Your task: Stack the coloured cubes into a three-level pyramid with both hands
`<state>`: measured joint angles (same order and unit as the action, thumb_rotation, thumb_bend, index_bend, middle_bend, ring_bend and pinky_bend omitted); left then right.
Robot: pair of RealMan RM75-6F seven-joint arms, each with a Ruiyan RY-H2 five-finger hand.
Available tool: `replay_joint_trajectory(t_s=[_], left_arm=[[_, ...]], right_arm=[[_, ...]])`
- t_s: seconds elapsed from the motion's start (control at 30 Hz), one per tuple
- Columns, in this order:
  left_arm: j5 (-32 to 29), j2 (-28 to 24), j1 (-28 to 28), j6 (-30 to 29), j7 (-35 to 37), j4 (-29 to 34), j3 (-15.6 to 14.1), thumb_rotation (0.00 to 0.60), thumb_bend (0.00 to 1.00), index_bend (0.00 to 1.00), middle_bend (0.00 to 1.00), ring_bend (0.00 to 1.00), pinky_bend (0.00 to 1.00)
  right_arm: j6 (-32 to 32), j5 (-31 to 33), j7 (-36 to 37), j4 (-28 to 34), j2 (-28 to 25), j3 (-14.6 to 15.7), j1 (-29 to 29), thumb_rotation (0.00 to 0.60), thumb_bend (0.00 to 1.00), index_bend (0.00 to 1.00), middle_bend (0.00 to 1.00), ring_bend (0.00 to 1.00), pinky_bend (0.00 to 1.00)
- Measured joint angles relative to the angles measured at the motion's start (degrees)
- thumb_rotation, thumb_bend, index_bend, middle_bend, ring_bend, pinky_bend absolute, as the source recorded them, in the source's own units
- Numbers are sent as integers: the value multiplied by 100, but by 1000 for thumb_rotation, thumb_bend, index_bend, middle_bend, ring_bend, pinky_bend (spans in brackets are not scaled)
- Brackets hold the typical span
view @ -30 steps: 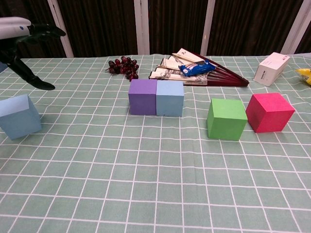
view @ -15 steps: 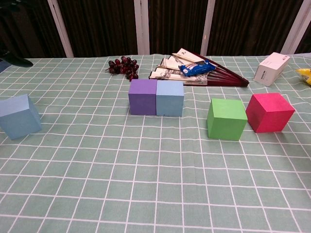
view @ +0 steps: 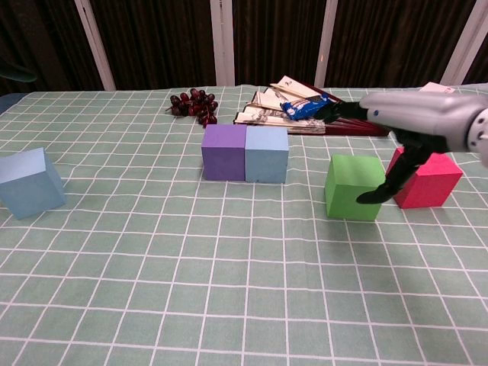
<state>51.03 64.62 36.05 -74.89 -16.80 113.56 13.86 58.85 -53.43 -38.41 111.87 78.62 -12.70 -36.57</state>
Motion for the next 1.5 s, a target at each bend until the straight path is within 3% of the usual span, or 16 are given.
replay_joint_trajectory(t_s=[0.4, 0.57, 0.87, 1.07, 1.5], left_arm=[[-59, -30, -42, 171, 86, -74, 96, 600, 109, 0, 12, 8, 16], [-102, -16, -40, 243, 57, -103, 104, 600, 108, 0, 12, 8, 16], [-126, 0, -51, 267, -1, -99, 135, 600, 109, 0, 12, 8, 16], [-134, 13, -57, 296, -11, -115, 147, 600, 109, 0, 12, 8, 16], [-117, 48, -74, 282, -47, -129, 188, 600, 109, 0, 12, 8, 16]], right_arm=[[293, 650, -392, -858, 752, 39, -468, 600, 219, 0, 125, 5, 0], [348, 905, -472, -972, 782, 33, -560, 600, 218, 0, 220, 44, 0], [402, 1295, -447, -1275, 812, 27, -673, 600, 220, 0, 294, 96, 0], [393, 1382, -312, -1436, 798, 32, -702, 600, 311, 0, 350, 140, 0], [341, 1192, -22, -1565, 781, 70, -762, 600, 320, 0, 372, 156, 0]])
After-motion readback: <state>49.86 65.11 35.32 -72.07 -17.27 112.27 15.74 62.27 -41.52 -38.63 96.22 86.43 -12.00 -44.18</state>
